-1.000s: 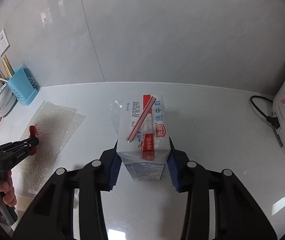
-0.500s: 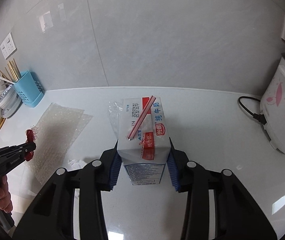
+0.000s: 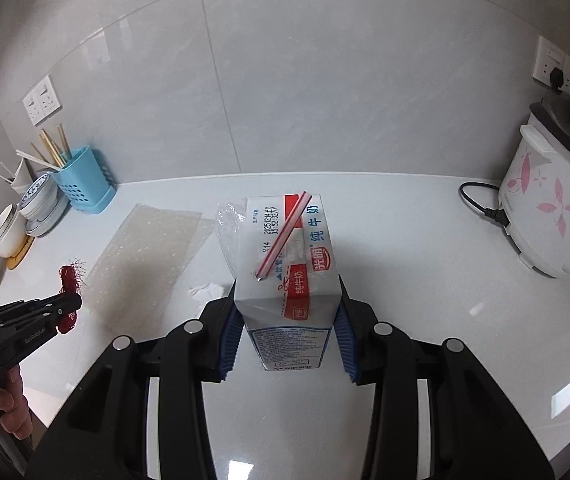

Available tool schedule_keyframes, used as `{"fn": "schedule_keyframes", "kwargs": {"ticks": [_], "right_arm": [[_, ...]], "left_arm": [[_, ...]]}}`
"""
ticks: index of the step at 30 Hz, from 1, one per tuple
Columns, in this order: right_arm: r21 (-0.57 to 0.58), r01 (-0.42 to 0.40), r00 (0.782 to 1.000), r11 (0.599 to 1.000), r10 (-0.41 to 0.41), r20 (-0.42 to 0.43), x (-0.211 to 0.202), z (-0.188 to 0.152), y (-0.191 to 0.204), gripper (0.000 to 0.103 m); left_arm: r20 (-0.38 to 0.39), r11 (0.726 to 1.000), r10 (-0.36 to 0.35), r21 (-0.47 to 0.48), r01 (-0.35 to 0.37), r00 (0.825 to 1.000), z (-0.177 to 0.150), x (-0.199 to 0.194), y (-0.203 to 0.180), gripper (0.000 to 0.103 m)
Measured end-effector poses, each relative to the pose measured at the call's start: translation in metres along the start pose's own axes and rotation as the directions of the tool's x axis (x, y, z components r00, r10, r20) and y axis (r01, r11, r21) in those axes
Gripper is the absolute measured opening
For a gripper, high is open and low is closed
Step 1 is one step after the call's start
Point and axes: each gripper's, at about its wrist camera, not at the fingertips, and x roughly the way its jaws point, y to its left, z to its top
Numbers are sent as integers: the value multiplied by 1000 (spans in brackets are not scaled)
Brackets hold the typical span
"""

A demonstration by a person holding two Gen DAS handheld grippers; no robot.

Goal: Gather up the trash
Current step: 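Carry the red mesh and milk carton with both grippers over the trash bin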

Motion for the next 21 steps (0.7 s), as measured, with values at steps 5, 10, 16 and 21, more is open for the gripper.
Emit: {"fn": "schedule_keyframes", "kwargs": {"ticks": [5,10,16,21], "right_arm": [[-32,1,1000,999,-1,-1,-16,-17,16,39],[-38,-1,1000,999,1,-2,-33,-34,28,39],[-38,4,1000,999,-3,16,-54,-52,40,39],[-32,7,1000,999,-6,30,-71,-64,49,39]], "left_arm": [[-11,999,-32,-11,32,999,-13,-20,3,13],[-6,999,-44,9,44,999,-28,-40,3,13],[-11,998,-54,34,54,998,-47,-54,3,13],[-17,996,-71,46,72,997,-65,-65,4,13]]}}
